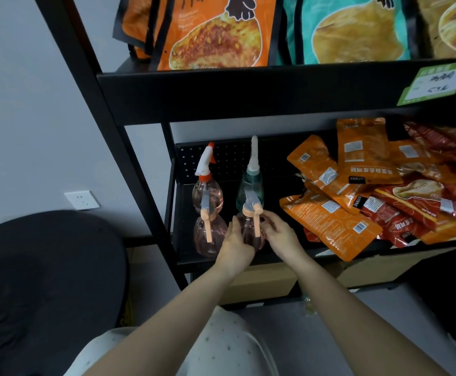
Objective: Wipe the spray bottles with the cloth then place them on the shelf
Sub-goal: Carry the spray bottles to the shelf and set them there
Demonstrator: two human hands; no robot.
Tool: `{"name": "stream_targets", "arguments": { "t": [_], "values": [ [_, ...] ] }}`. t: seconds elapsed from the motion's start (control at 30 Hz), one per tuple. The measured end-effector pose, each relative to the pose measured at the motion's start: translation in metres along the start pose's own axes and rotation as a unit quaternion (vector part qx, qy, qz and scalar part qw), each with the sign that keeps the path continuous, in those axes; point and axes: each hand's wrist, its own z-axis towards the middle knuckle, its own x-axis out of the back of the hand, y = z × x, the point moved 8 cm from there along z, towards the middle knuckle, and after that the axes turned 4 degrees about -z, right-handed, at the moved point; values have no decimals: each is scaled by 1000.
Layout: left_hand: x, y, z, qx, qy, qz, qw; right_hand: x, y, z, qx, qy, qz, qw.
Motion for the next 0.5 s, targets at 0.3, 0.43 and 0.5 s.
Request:
{"name": "stream_targets", "arguments": {
  "t": [0.3,0.43,0.5],
  "values": [
    [59,86,-70,-206,45,-19,977,8,-6,8,6,4,8,1000],
    [104,119,-47,-264,156,89,948,15,-27,13,31,2,-7,1000],
    [118,125,-14,-234,188,133,945,19,-39,18,45,3,-15,999]
  ]
}}
